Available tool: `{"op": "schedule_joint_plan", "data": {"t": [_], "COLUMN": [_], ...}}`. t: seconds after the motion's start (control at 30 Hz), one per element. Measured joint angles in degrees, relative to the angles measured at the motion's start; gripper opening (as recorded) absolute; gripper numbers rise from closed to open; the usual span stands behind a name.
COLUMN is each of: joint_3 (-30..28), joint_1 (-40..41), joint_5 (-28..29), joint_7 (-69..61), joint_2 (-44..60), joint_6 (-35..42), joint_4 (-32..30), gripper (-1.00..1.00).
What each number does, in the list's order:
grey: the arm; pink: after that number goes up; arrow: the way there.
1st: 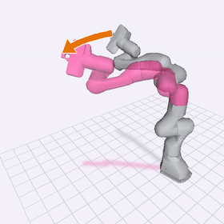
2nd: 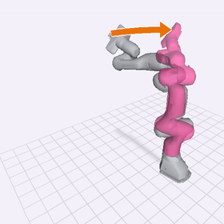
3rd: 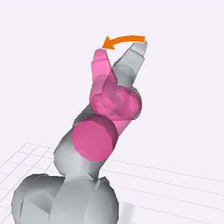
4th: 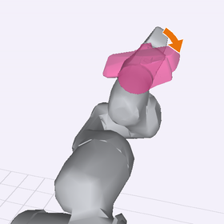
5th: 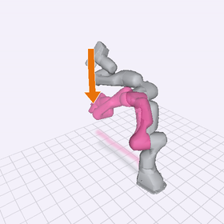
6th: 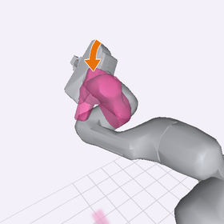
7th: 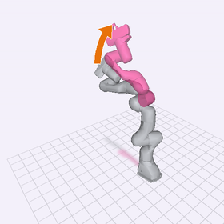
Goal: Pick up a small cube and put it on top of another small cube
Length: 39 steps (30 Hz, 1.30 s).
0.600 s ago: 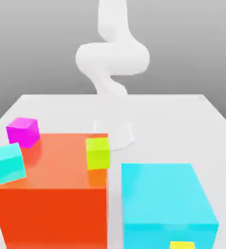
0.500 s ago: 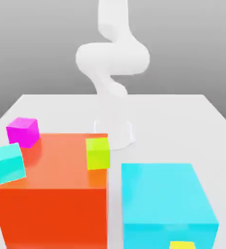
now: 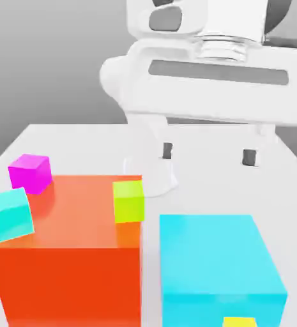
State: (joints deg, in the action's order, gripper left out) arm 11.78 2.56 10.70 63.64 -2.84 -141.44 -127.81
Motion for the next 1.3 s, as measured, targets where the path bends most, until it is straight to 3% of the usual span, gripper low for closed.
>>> {"op": "schedule_joint_plan", "data": {"t": [0.4,0.57,0.6,0.8,0.97,1.17,1.3], "joint_3": [1.38,-0.74,-1.18,-1.38,0.90,-3.73,-7.69], "joint_1": [-3.90,-6.28,-6.65,-6.82,-4.83,4.42,8.15], "joint_5": [0.60,2.49,2.88,3.03,0.10,-4.84,-7.89], "joint_7": [6.45,8.65,8.94,9.04,6.58,1.33,7.48], "joint_2": [23.93,34.15,35.38,35.98,28.55,19.38,11.04], "joint_6": [-6.31,-12.74,-13.66,-14.16,-8.24,0.28,5.40], "joint_4": [2.05,3.96,4.24,4.39,2.75,4.76,3.01], "gripper": [0.00,0.00,-1.00,-1.00,-1.00,-1.00,-1.00]}}
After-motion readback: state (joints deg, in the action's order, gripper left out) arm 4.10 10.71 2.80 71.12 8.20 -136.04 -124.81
